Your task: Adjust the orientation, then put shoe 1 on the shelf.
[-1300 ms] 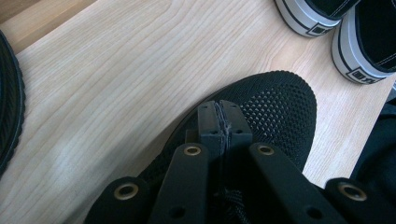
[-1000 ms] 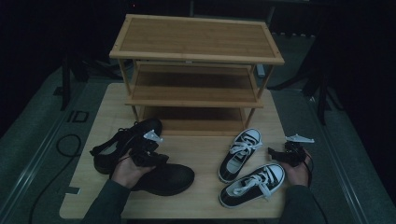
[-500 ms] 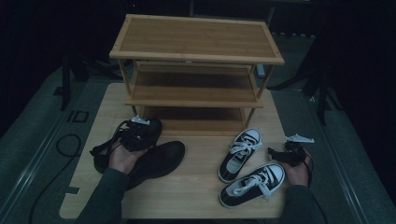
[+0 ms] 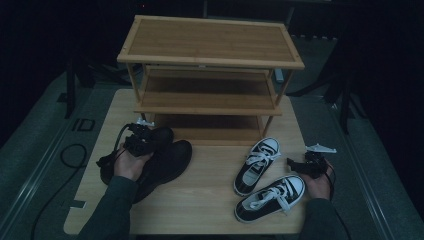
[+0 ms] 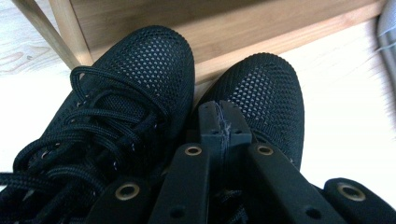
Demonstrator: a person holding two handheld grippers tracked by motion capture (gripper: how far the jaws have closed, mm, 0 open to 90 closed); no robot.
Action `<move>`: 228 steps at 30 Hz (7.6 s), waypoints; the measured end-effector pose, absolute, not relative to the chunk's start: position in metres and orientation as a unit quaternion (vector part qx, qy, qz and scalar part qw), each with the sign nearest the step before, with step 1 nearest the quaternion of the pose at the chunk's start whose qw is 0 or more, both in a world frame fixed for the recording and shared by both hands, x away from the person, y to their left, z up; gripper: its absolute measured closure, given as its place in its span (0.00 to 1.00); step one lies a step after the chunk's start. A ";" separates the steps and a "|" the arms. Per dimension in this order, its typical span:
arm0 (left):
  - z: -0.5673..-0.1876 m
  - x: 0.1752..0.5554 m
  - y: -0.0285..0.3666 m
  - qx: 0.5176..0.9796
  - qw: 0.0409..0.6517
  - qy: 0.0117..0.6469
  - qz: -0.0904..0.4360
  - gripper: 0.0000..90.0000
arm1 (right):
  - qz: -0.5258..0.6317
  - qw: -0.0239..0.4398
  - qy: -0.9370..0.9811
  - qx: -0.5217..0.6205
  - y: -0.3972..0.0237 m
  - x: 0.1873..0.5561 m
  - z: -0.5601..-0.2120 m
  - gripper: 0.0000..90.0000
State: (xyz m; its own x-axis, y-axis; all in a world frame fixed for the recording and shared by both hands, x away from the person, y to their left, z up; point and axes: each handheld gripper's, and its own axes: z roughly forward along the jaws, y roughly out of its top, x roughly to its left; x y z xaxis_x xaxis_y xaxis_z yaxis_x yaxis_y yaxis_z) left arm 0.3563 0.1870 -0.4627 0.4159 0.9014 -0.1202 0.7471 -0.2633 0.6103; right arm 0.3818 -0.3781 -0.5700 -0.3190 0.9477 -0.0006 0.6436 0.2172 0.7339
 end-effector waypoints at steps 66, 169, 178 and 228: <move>-0.467 0.328 0.250 0.811 0.328 0.471 0.115 0.98 | 0.325 0.234 0.744 0.534 -0.378 0.382 -0.570 0.17; -0.479 0.335 0.216 0.893 0.261 0.359 0.069 0.94 | 0.325 0.234 0.744 0.535 -0.378 0.382 -0.570 0.17; -0.474 0.332 0.210 0.885 0.262 0.376 0.080 0.94 | 0.324 0.234 0.744 0.535 -0.378 0.382 -0.570 0.17; -0.457 0.349 0.156 0.828 0.299 0.460 0.115 0.94 | 0.325 0.234 0.744 0.535 -0.378 0.382 -0.570 0.17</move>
